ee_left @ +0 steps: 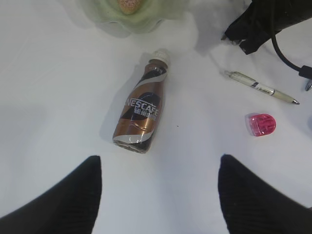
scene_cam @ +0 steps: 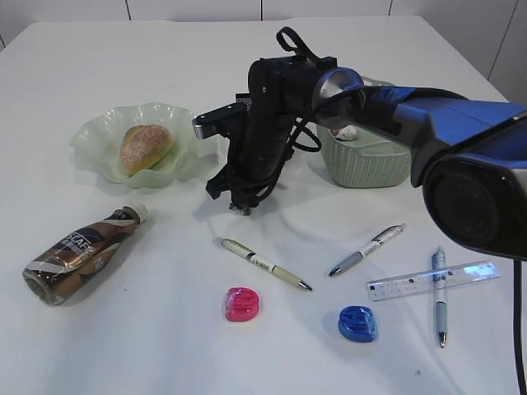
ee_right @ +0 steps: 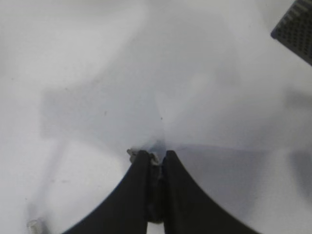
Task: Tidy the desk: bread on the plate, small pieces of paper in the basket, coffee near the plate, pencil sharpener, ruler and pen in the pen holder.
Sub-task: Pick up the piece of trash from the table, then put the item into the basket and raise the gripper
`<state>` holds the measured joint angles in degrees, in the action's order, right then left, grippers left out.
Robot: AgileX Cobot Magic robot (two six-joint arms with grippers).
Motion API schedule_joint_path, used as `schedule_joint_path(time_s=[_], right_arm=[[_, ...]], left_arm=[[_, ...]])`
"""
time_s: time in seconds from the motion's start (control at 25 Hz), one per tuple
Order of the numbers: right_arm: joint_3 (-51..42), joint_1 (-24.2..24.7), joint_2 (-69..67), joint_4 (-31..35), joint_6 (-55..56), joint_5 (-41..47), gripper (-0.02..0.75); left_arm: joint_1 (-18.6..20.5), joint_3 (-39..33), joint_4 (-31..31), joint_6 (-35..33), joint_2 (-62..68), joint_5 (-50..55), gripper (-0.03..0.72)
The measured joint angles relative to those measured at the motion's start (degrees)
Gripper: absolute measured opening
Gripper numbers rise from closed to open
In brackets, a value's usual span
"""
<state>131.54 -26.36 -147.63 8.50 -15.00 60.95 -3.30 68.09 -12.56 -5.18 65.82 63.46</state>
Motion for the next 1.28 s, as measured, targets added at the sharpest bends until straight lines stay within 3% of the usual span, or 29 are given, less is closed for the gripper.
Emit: schedule_joint_path(time_s=[0.32,0.52,0.72,0.76,0.88,1.12,1.28], right_arm=[[0.80,0.00,0.00,-0.32,0.00,2.53,0.041],[8.28,0.00,-0.13,-0.86,0.00,8.99,0.039],[13.80,0.00,-0.13,-0.86,0.00,9.47,0.039],[20.52,0.00,-0.13,-1.13,0.00,9.83,0.039],[24.87,0.00,-0.13,-2.70,0.00,10.17,0.039],[25.73,0.77,-0.03,-3.61,0.00,10.69,0.038],[25.73,5.57,-0.03,-3.65,0.00,10.88,0.039]], left_arm=[[0.00,0.00,0.00,0.00,0.00,0.00,0.526],[0.00,0.00,0.00,0.00,0.00,0.00,0.526],[0.00,0.00,0.00,0.00,0.00,0.00,0.526],[0.00,0.00,0.00,0.00,0.00,0.00,0.526],[0.00,0.00,0.00,0.00,0.00,0.00,0.526],[0.00,0.00,0.00,0.00,0.00,0.00,0.526],[0.00,0.00,0.00,0.00,0.00,0.00,0.526]])
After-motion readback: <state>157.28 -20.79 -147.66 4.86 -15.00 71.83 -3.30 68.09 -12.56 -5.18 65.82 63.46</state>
